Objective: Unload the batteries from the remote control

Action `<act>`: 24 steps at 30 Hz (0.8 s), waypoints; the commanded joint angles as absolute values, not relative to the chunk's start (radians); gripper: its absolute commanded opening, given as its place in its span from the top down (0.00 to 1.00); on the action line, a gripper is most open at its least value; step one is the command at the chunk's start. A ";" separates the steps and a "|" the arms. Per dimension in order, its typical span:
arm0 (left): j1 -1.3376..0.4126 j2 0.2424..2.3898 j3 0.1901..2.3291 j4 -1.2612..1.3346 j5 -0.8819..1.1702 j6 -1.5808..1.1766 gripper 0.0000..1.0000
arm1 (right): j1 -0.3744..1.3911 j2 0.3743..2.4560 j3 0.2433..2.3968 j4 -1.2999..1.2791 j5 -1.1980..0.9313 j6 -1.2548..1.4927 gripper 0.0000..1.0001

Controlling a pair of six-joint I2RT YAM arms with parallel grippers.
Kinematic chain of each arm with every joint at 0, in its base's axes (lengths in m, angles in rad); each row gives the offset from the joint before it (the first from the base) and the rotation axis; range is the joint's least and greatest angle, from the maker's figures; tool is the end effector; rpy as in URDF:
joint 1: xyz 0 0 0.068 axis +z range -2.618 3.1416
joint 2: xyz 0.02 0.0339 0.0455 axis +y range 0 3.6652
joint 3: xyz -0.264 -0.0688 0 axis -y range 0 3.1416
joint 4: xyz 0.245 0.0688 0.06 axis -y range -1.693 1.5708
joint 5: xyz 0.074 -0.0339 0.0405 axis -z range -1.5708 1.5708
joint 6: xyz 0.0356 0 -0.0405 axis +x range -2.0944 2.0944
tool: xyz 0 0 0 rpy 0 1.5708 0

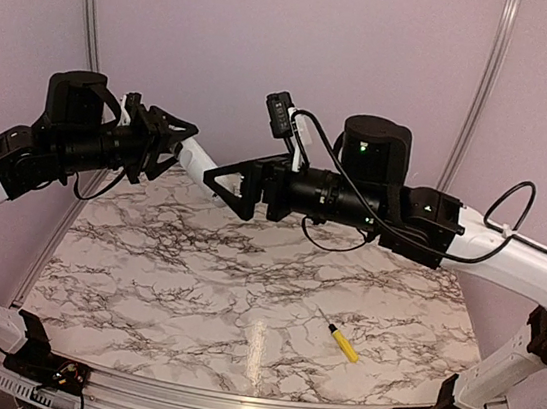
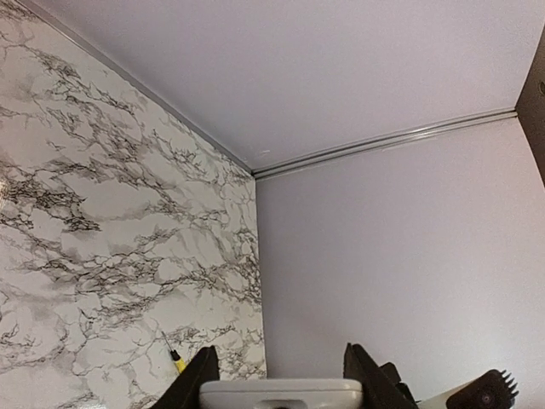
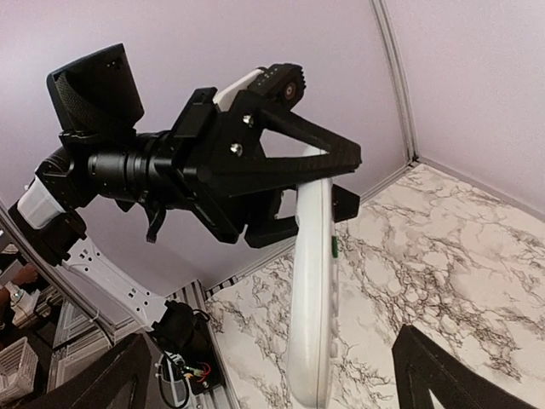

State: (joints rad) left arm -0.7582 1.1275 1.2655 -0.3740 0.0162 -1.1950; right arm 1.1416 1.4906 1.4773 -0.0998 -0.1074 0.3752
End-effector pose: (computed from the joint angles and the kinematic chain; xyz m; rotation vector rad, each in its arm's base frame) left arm 0.1795 -0.1708 0.4195 -0.4299 1.9974 -1.3433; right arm 0.1436 0.3229 0.4210 -0.7688 1.6712 1.2000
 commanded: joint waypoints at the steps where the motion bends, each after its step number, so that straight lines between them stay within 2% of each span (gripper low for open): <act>1: -0.754 1.104 1.258 -0.272 -0.047 -1.325 1.00 | 1.149 1.517 1.460 -0.036 -0.054 0.365 0.06; 15: -0.756 1.084 1.228 -0.199 -0.062 -1.425 1.00 | 1.149 1.600 1.516 0.051 -0.022 0.333 0.39; 19: -0.756 1.082 1.216 -0.180 -0.061 -1.445 1.00 | 1.148 1.608 1.521 0.077 -0.014 0.317 0.43; 24: -0.755 1.083 1.221 -0.174 -0.060 -1.453 1.00 | 1.149 1.606 1.518 0.117 -0.005 0.280 0.43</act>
